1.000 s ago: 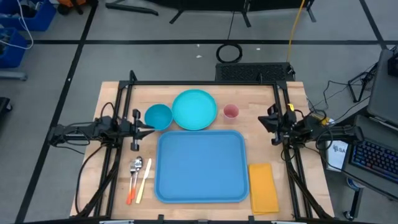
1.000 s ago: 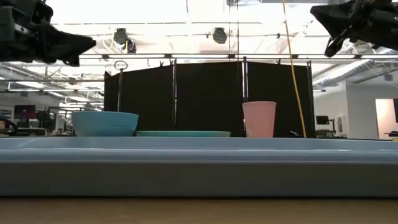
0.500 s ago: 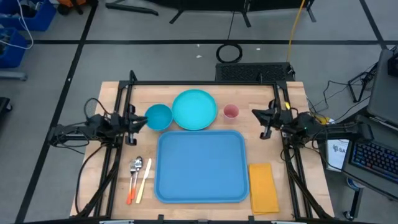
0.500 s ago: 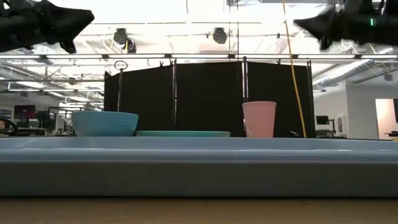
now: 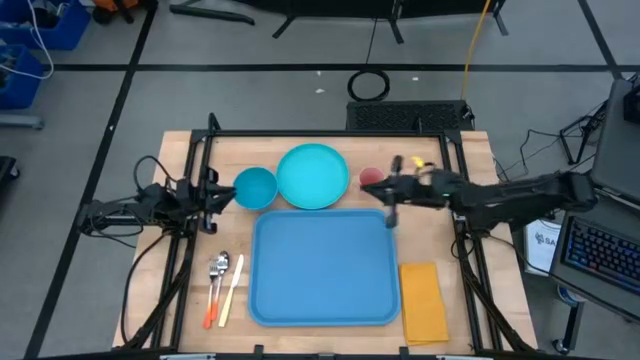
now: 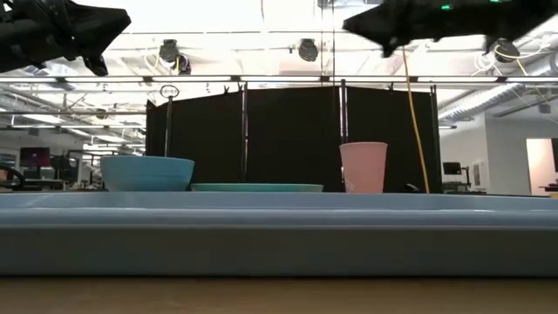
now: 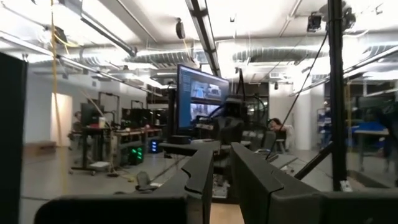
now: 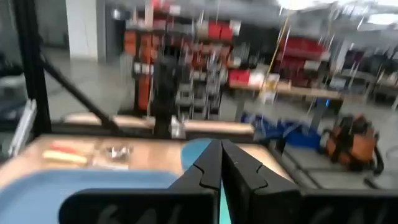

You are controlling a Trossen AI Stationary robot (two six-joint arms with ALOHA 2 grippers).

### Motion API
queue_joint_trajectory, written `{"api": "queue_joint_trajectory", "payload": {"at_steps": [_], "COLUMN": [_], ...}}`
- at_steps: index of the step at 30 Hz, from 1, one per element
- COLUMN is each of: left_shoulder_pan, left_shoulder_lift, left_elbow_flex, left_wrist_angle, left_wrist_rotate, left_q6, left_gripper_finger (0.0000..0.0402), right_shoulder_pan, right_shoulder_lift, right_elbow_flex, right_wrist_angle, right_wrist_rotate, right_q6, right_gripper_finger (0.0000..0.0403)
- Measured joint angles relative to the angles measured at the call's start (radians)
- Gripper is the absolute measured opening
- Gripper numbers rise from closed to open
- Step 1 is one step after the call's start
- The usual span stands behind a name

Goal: Set up tray
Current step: Put the green plate on the blue serving tray

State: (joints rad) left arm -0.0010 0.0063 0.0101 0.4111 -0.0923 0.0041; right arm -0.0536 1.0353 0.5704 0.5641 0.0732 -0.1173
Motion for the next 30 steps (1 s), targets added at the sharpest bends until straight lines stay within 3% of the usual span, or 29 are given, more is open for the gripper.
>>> {"api": "queue_joint_trajectory", "payload": {"at_steps": [9,18,23,26,30], "left_shoulder_pan": [0.000,0.001,0.001,0.001,0.001], "left_shoulder_lift": [0.000,0.000,0.000,0.000,0.000], "left_elbow_flex": [0.000,0.001,0.001,0.001,0.001], "left_wrist_angle": [0.033,0.267,0.236,0.200,0.174], "left_wrist_rotate": [-0.045,-0.220,-0.227,-0.247,-0.296], "left_q6": [-0.078,-0.057,-0.032,-0.029,-0.025], "left_gripper_finger": [0.0063,0.0063,0.0063,0.0063,0.0063], "right_shoulder_pan": [0.003,0.005,0.010,0.010,0.009], "right_shoulder_lift": [0.379,0.557,0.637,0.701,0.759], "right_elbow_flex": [0.317,0.513,0.579,0.633,0.663], "right_wrist_angle": [-0.403,-0.698,-0.804,-0.864,-0.818], "right_wrist_rotate": [-0.027,-0.106,-0.096,-0.010,0.102], "right_q6": [-0.156,-0.164,-0.168,-0.175,-0.216], "right_gripper_finger": [0.0000,0.0000,0.0000,0.0000,0.0000]}}
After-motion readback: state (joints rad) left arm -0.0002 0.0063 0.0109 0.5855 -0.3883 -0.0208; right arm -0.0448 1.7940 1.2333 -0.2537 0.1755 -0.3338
